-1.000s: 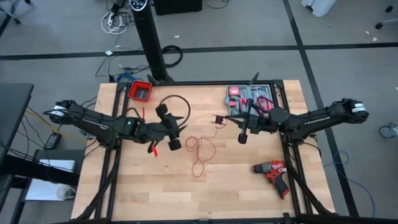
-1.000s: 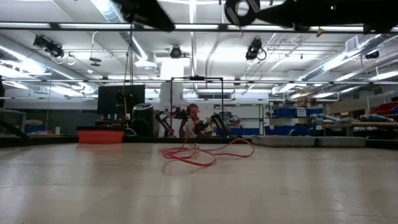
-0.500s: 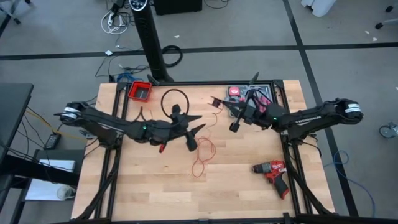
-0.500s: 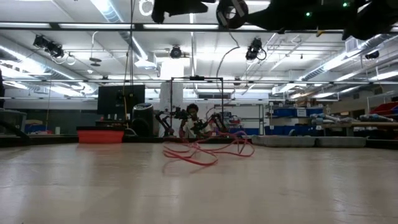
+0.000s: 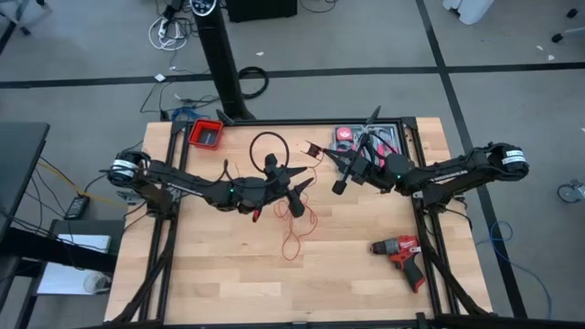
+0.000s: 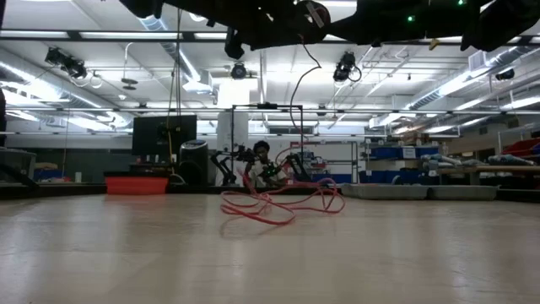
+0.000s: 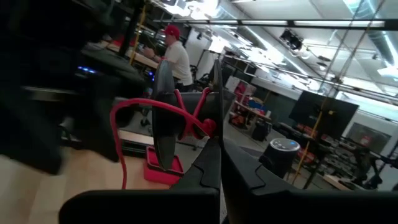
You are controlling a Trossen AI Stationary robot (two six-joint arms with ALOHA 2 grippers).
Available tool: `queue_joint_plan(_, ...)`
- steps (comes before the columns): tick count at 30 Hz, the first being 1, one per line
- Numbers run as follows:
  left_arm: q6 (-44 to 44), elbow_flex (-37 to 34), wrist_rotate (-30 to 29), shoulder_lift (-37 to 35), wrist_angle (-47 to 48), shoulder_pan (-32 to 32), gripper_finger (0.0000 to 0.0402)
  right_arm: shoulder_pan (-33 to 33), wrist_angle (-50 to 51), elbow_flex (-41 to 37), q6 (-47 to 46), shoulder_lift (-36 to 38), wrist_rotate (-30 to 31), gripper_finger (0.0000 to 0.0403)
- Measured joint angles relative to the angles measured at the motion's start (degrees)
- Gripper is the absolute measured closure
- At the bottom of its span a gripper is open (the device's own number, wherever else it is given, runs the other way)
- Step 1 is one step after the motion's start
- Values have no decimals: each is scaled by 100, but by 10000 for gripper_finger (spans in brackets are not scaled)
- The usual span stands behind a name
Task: Coil cords
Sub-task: Uncoil the red wire from the black spool
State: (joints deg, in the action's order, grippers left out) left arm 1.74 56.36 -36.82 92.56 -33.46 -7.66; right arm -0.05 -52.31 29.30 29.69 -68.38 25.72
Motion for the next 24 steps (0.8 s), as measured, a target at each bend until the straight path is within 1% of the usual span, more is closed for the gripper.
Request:
queue_joint_plan(11,0,0,1,19,-3,191,231,111,18,0,2,0,-43,403)
queue_joint_plan(15,-29,0,1,19,1,199,243,106,130,0,2,0,-56,403)
queue_joint_plan(19,-160,0,3,19,11,197,284,108,233,0,2,2,-90,403)
queue_joint_plan(24,-169,0,3,19,32,204,361,106,243,0,0,2,-94,403)
